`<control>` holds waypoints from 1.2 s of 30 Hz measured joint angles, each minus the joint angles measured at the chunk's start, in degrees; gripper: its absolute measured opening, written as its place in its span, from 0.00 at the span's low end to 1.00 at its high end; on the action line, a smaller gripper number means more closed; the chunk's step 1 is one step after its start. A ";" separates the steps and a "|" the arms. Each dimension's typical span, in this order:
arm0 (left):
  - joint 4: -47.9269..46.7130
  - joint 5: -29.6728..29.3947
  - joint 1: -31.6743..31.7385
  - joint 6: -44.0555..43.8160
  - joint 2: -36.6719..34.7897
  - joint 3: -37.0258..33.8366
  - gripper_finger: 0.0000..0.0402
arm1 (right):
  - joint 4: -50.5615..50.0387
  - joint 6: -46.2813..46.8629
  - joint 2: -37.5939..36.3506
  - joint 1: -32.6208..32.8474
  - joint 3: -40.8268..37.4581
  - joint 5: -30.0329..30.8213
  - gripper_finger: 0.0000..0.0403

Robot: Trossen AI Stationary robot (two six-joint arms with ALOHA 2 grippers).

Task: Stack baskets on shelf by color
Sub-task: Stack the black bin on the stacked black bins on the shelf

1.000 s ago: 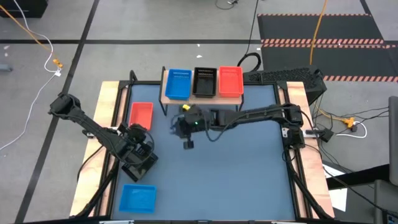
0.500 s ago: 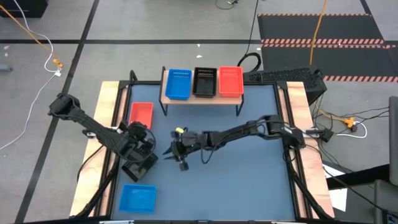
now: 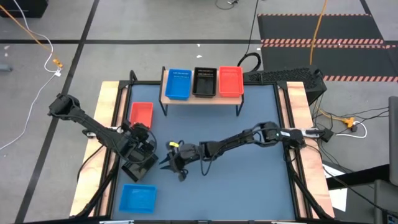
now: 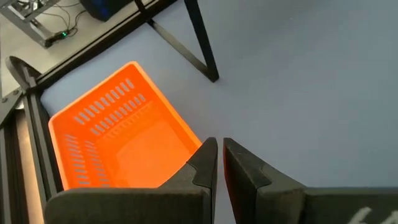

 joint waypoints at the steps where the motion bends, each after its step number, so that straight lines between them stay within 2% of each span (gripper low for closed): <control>1: -0.01 0.01 0.00 0.01 0.00 0.00 0.08 | 0.12 -1.08 0.53 0.05 0.01 0.02 0.23; 6: 0.15 -0.48 0.04 -0.01 0.01 0.00 0.08 | -2.92 -3.04 1.09 -0.21 0.09 0.74 0.31; 9: 0.25 -0.65 0.07 -0.01 0.00 0.00 0.08 | -2.70 -3.71 0.92 -0.77 0.19 3.14 0.39; 17: 0.36 -1.57 0.73 -0.45 0.00 0.00 0.08 | -2.07 -4.97 1.50 -2.00 0.45 2.93 0.57; 22: 0.46 -1.63 2.26 0.13 0.02 0.00 0.08 | -2.42 -5.84 1.70 -2.26 1.04 0.12 0.58; 28: 0.61 -1.68 3.50 0.49 0.00 0.00 0.08 | -0.83 -9.29 1.84 -2.28 1.11 -0.02 0.58; 36: 0.72 -1.65 3.80 0.89 0.00 0.00 0.08 | 3.45 -13.47 6.32 -2.46 1.11 -0.04 0.58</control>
